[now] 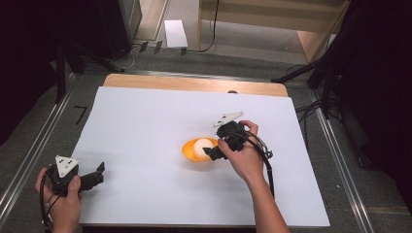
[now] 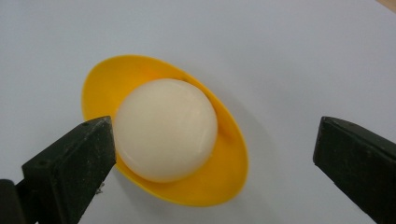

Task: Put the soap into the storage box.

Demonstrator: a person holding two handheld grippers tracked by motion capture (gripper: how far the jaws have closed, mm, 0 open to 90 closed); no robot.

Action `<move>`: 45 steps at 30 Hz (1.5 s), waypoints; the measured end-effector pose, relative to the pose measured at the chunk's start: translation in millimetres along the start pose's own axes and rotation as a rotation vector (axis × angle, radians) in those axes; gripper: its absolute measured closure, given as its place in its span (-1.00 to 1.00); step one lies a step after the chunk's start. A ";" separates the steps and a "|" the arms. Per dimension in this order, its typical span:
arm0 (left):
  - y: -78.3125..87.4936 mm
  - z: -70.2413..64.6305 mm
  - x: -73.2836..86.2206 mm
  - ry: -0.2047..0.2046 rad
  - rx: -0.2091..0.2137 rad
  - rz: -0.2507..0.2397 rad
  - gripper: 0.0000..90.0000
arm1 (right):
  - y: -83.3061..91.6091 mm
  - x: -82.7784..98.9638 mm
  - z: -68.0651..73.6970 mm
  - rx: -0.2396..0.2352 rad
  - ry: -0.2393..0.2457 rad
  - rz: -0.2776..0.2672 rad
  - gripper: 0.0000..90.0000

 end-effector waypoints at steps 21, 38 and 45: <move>0.1 -0.2 0.1 -0.001 0.001 0.000 -0.93 | 29.1 53.5 -26.7 0.094 -0.124 -0.041 -1.00; 0.2 -0.2 0.0 -0.005 -0.001 -0.001 -0.93 | 48.8 109.8 -35.4 0.155 -0.218 -0.093 -1.00; 0.3 -0.2 0.0 -0.008 -0.003 -0.001 -0.93 | 58.2 142.7 -35.9 0.197 -0.265 -0.133 -1.00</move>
Point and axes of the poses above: each handheld gripper's, and its own axes: y roughly backward along the jaws, x roughly out of its underside, z roughly to its left, the point moved 8 cm from there along -y, roughly forward along the jaws, and after that the axes turned 14 degrees about y, right-handed, at the moved point
